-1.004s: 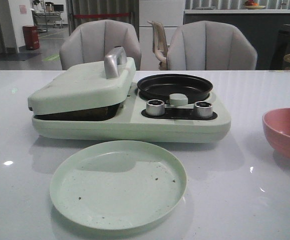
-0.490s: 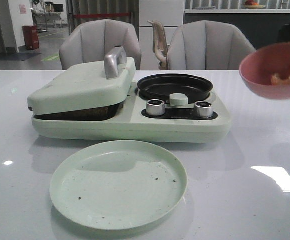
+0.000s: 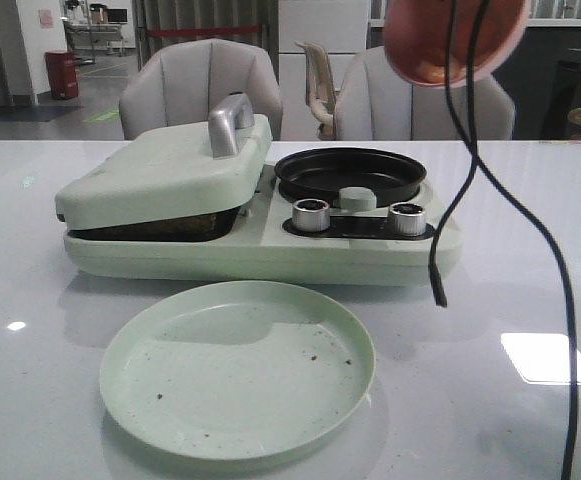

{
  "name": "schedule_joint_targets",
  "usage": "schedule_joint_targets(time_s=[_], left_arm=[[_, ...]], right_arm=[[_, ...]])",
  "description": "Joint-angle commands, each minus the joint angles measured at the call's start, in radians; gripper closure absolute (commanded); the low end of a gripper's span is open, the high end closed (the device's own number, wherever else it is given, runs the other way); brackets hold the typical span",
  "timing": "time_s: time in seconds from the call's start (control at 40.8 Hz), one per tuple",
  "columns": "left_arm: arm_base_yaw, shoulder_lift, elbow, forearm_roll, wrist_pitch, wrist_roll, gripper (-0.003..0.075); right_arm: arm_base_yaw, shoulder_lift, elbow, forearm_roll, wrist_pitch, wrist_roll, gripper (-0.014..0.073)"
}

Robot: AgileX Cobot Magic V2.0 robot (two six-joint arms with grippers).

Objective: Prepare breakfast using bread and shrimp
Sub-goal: 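Grasp the pink bowl rim and lift the bowl, then tilt the pink bowl over the black frying pan to pour shrimp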

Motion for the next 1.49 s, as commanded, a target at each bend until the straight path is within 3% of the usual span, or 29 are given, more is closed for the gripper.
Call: schedule_joint_targets(time_s=[0.0,0.294,1.077,1.273,1.469], left_arm=[[-0.007,-0.007,-0.026,0.001,-0.065,-0.008,0.0620],[-0.007,-0.007,-0.026,0.001,-0.065,-0.008,0.0620],[-0.007,-0.007,-0.026,0.001,-0.065,-0.008,0.0620],[-0.007,-0.007,-0.026,0.001,-0.065,-0.008,0.0620],[-0.007,-0.007,-0.026,0.001,-0.065,-0.008,0.0620]], right_arm=[[0.054,-0.011,-0.058,-0.263,0.007,0.057,0.0549],[0.112,0.095,-0.068,-0.621,0.034,0.249,0.0549],[0.113,0.112,-0.161,-0.619,0.049,0.149,0.0549],[0.112,0.122,-0.070,-0.550,-0.025,0.155,0.0549],[0.112,0.153,0.002,-0.621,0.031,0.154,0.0549]])
